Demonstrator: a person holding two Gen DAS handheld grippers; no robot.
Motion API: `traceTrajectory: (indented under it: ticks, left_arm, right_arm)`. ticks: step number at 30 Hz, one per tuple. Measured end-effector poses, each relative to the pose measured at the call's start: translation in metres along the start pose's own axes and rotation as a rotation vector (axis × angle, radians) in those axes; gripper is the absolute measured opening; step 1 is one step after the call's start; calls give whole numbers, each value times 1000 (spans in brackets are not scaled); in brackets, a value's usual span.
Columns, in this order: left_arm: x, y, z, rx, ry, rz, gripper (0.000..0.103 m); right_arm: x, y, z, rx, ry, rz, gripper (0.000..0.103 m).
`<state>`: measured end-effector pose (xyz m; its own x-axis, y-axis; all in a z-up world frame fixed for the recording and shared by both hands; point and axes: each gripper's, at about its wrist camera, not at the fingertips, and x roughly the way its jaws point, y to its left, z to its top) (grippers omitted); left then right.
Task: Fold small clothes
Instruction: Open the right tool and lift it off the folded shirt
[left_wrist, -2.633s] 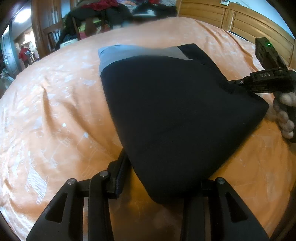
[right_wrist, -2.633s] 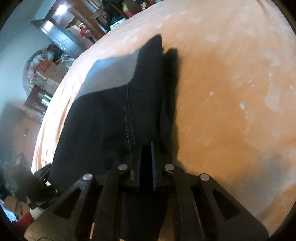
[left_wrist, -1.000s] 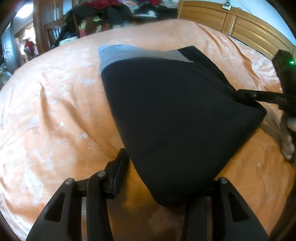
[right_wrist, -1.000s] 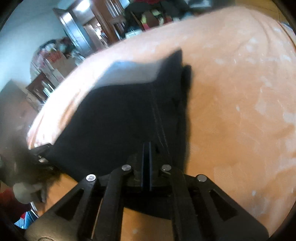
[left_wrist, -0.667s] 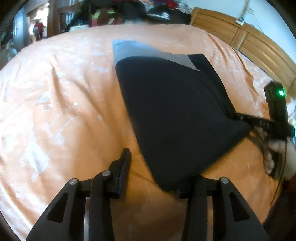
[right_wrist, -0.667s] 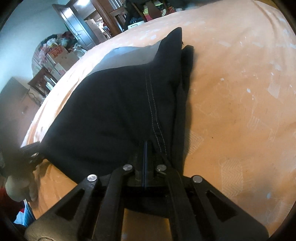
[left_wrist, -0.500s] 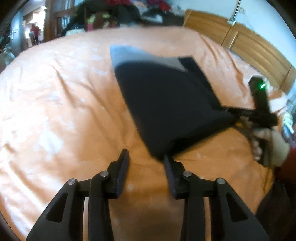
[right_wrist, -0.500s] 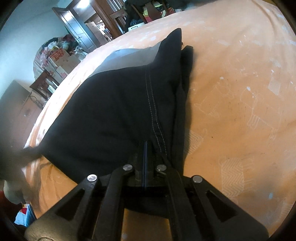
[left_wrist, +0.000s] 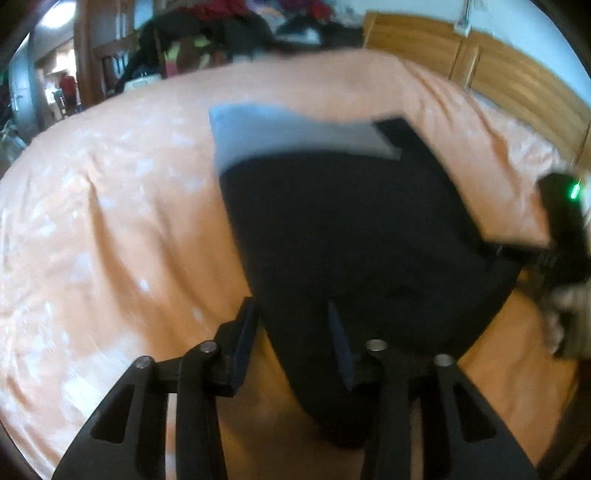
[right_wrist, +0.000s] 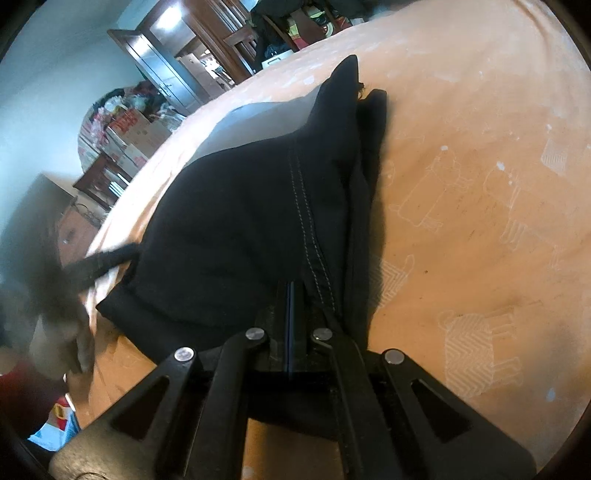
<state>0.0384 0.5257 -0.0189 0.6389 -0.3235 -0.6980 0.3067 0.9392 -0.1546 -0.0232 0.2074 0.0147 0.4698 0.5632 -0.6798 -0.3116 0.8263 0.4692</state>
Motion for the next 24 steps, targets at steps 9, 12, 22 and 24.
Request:
traceTrajectory:
  ticks: [9,12,22,24]
  left_arm:
    - [85,29,42,57,63,38,39]
    - [80,31,58,60,61,14,29]
    - [130,55,102,75,76,133,5]
    - [125,41,99,106,71,187,5]
  right_arm:
    - [-2,0,-3,-7,-8,10,0]
    - [-2,-2,-4,-12,-12,13,0]
    - [-1,-6,-4,3,-6,40,0]
    - [-1,-8,-3,6,-2,40,0]
